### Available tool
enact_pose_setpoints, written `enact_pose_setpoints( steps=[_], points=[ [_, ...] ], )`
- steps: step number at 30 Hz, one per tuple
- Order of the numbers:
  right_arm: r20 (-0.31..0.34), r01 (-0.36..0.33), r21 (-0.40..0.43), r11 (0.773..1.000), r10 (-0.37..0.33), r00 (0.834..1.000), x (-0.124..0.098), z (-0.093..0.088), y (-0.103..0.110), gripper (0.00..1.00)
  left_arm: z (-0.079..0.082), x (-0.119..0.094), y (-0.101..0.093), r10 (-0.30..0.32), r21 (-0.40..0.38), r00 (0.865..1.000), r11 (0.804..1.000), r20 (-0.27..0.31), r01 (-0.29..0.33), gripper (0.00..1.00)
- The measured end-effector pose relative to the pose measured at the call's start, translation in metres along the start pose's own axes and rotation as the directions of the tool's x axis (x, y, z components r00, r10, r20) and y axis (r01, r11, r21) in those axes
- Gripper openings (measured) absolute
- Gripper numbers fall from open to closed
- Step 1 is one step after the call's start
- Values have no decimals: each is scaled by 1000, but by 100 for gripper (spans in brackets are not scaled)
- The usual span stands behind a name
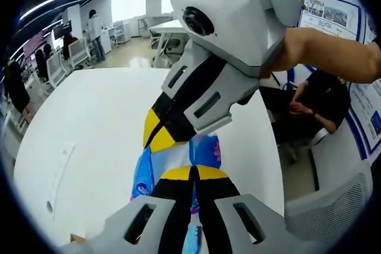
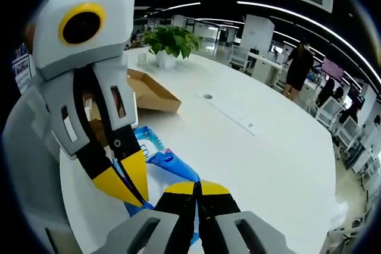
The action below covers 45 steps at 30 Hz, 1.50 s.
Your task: Operate the shoe box by opening the lid, removing the specified soft item, and placing it in the target area until the item is outside and the box remains undamaged.
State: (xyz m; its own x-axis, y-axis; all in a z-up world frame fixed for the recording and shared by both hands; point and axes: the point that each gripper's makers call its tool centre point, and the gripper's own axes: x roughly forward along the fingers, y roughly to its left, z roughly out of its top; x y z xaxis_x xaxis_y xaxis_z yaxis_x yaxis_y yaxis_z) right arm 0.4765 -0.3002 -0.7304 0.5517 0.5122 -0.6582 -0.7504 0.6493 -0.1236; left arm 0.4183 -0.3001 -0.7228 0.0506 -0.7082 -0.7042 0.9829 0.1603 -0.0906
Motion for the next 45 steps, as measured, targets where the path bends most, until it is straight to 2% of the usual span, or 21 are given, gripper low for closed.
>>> enact_pose_setpoints(
  steps=[10,14,21,27,31,42,45],
  points=[
    [-26,-1,22,1000,1,1000,0,-21,-21,0,14,31,0,-42,8,999,999,-10,42,0],
    [-37,-2,35,999,3,999,1,-29,-26,0,15,41,0,-53,7,999,999,-12,53,0],
    [-42,0,52,999,2,999,0,-35,-33,0,21,53,0,-73,-1,997,997,-12,73,0],
    [-40,16,64,998,-13,999,-4,-39,-37,0,29,56,-1,-84,12,996,996,-3,84,0],
    [-46,23,74,997,-20,999,0,-46,-40,0,24,61,0,-84,5,996,996,-8,84,0],
    [-72,10,89,996,-3,997,18,-61,-38,0,0,77,9,-80,-24,996,997,-29,80,0],
    [-82,6,92,996,2,997,22,-66,-38,0,-4,80,12,-77,-53,997,996,-21,76,0]
  ],
)
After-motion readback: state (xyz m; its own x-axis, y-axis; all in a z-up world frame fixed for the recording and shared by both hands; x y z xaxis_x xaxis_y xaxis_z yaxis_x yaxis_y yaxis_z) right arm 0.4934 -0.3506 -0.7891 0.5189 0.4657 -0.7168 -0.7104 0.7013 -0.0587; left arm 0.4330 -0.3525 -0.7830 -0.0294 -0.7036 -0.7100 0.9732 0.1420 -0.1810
